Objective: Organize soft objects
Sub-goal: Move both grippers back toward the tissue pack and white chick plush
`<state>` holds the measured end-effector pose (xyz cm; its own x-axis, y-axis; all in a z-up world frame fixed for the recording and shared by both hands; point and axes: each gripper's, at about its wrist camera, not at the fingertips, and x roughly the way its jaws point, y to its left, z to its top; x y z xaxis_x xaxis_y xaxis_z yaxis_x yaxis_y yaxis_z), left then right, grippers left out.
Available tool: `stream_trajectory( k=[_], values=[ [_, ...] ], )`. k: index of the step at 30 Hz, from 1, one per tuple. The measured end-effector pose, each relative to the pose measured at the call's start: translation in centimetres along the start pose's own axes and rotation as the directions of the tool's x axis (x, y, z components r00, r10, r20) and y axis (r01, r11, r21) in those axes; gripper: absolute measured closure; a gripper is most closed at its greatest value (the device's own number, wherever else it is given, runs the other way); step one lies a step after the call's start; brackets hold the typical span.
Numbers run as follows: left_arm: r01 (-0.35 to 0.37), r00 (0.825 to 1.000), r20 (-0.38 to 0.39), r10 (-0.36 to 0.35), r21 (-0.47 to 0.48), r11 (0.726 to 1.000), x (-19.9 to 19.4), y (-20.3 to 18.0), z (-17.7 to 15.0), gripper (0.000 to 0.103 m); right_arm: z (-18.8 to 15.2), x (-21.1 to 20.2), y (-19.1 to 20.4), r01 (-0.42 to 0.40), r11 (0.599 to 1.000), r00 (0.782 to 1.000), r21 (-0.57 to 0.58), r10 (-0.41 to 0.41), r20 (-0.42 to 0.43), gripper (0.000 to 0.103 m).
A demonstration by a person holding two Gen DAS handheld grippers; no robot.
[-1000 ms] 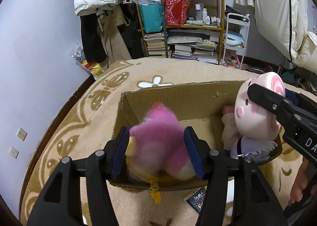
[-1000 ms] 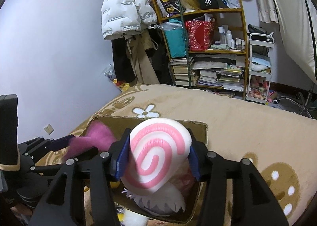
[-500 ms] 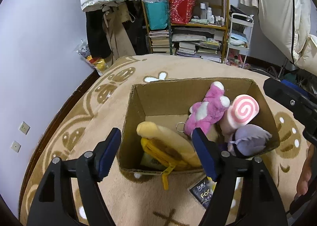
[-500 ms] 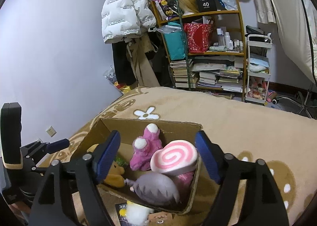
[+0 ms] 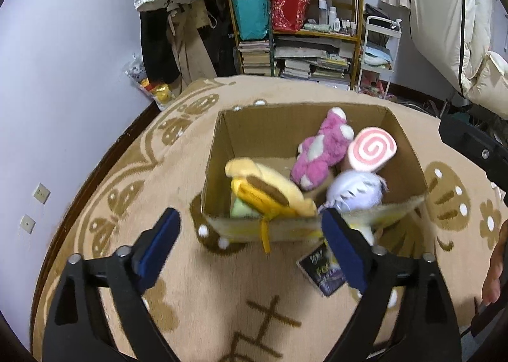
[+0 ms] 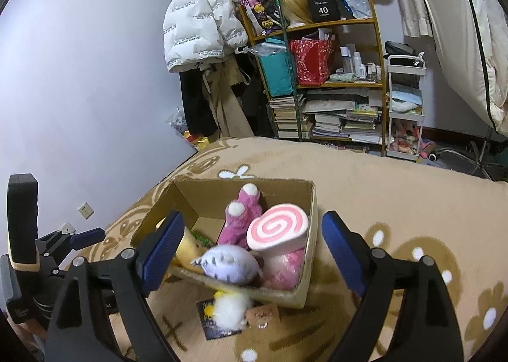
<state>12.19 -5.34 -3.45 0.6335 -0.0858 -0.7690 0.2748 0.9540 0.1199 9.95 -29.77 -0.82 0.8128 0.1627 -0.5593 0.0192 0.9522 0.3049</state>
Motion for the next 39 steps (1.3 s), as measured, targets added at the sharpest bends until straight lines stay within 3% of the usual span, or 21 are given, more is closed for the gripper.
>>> stream_trajectory(
  k=[10,12,16,30,39],
  values=[
    [0.008,0.998,-0.069,-0.009,-0.007,1.0,-0.4,-0.1,-2.3,0.011,-2.2,-1.0,-0.4,0.027,0.999,0.998,0.041,-0.024,-0.063,0.009],
    [0.007,0.996,-0.086,-0.007,-0.008,1.0,-0.2,-0.1,-2.7,0.011,-2.9,-1.1,-0.5,0.033,0.998,0.997,0.053,-0.029,-0.078,0.0],
    [0.013,0.994,-0.11,-0.015,-0.012,1.0,0.3,-0.2,-3.2,0.011,-4.0,-0.7,-0.2,0.049,0.998,0.993,0.05,-0.043,-0.11,0.0],
    [0.048,0.98,-0.192,-0.054,-0.036,0.998,3.9,-0.6,-4.9,0.009,-7.4,3.7,0.4,0.05,0.998,0.966,0.038,-0.039,-0.256,0.0],
    [0.07,0.97,-0.232,-0.077,-0.037,0.997,6.3,-1.0,-5.2,0.009,-7.8,6.1,0.2,0.041,0.997,0.955,0.063,-0.021,-0.295,0.0]
  ],
)
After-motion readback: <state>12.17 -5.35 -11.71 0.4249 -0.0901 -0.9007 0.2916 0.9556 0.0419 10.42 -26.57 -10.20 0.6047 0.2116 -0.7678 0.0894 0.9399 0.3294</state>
